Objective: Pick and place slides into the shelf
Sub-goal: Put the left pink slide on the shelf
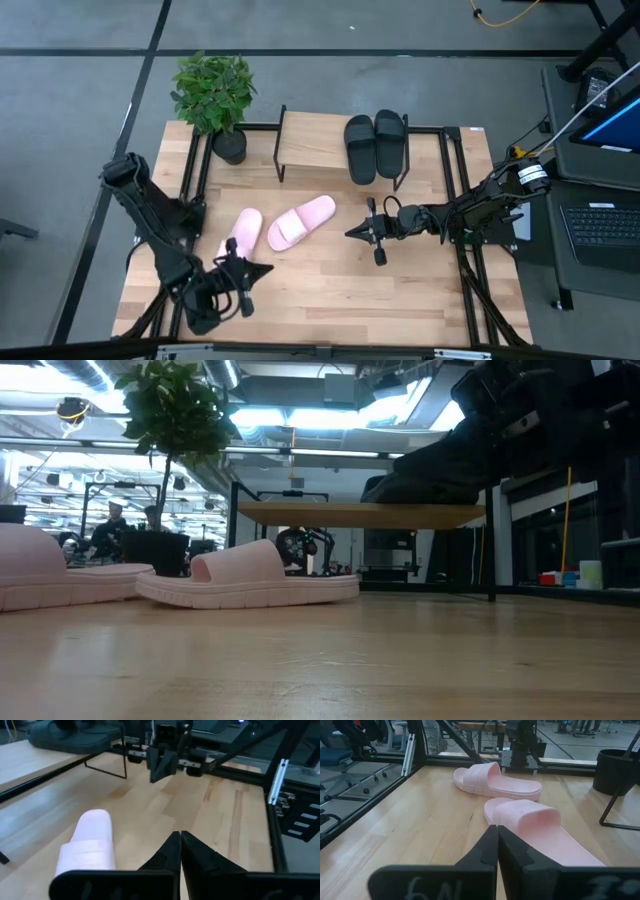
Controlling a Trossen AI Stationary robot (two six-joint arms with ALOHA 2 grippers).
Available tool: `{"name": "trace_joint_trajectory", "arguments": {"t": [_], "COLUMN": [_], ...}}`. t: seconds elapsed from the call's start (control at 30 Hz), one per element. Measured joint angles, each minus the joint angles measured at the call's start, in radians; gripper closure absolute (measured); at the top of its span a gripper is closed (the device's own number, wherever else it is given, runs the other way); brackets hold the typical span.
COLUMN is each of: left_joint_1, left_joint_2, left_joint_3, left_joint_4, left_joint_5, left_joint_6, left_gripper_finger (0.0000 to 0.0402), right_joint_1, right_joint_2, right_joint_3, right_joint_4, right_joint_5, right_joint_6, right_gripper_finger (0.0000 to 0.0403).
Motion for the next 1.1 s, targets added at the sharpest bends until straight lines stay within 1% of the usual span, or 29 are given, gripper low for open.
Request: {"name": "trace_joint_trajectory", "arguments": {"t": [0.13,0.27,0.4,0.5,0.57,0.67,0.77,0.8,0.9,1.0,1.1], "left_joint_1": [-0.002,0.009,0.03,0.047,0.053,0.053,0.043,0.038,0.021,0.015,0.015], "left_joint_2": [0.052,0.09,0.138,0.183,0.218,0.272,0.325,0.344,0.386,0.416,0.44], "left_joint_3": [0.072,0.103,0.128,0.157,0.186,0.263,0.359,0.391,0.463,0.495,0.494], "left_joint_4": [-0.096,-0.189,-0.31,-0.419,-0.504,-0.689,-0.859,-0.899,-0.962,-1.011,-1.065], "left_joint_5": [-0.011,0.01,0.056,0.124,0.201,0.288,0.401,0.427,0.436,0.452,0.559], "left_joint_6": [-0.074,-0.222,-0.391,-0.534,-0.644,-0.785,-0.91,-0.932,-0.913,-0.914,-0.974], "left_gripper_finger": [0.04,0.0401,0.0401,0.0401,0.0401,0.0401,0.0401,0.0401,0.0401,0.0401,0.0401], "right_joint_1": [0.0,0.0,0.0,0.0,0.0,-0.001,-0.001,-0.001,-0.001,-0.001,-0.001], "right_joint_2": [0.0,0.0,0.0,0.0,0.0,0.0,0.0,0.0,0.0,0.0,0.0], "right_joint_3": [0.0,0.0,0.0,0.0,0.0,0.0,0.0,0.0,0.0,0.0,0.0], "right_joint_4": [0.0,0.0,-0.001,-0.003,-0.007,-0.021,-0.024,-0.024,-0.024,-0.024,-0.024], "right_joint_5": [0.0,0.0,0.0,0.0,0.0,0.0,0.0,0.0,0.0,0.0,0.0], "right_joint_6": [0.0,0.0,-0.002,-0.002,-0.003,-0.006,-0.006,-0.006,-0.007,-0.026,-0.029], "right_gripper_finger": [0.0393,0.0393,0.0393,0.0393,0.0393,0.0393,0.0393,0.0393,0.0393,0.0393,0.0393]}}
